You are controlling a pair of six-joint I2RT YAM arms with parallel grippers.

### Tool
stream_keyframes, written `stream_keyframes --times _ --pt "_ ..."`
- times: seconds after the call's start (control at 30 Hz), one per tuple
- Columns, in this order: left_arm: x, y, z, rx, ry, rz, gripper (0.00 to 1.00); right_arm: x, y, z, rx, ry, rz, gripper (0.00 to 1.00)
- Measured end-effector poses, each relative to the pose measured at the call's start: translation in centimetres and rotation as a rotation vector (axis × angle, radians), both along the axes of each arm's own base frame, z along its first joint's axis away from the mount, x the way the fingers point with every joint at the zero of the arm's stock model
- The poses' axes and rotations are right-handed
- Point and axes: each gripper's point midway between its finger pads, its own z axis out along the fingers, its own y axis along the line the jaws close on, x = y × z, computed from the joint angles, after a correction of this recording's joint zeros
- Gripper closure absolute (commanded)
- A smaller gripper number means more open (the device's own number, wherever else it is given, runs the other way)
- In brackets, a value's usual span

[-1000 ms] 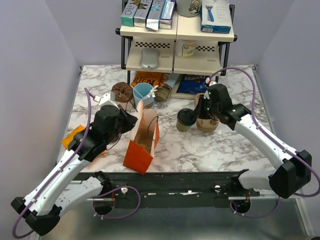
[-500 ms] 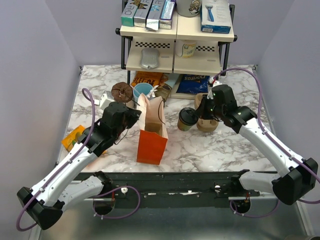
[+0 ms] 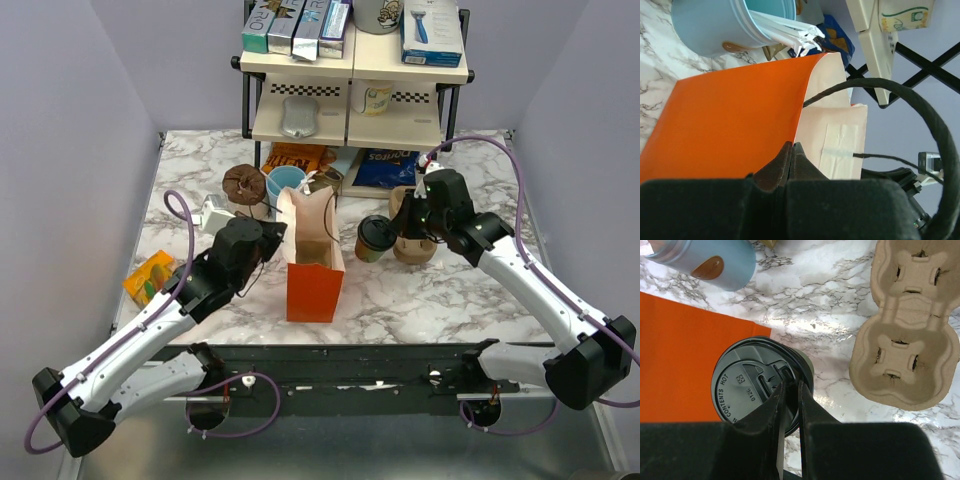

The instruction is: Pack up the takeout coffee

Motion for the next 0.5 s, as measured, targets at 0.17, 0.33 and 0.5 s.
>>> stream_keyframes --times 0.17,0.33,0.5 --pt "0.2 -0.6 0.7 0.018 -0.027 0.028 1.00 0.0 0.0 0.0 -0.001 0.000 0.000 0.99" --pt "0.6 -1.0 0.1 0.045 -0.021 0.067 0.98 0.0 0.0 0.1 -0.001 -0.004 0.002 1.00" --pt "0.3 -1.2 -0.4 0.078 -0.022 0.074 0.33 0.0 -0.2 0.4 -0.005 -0.016 0.002 0.99"
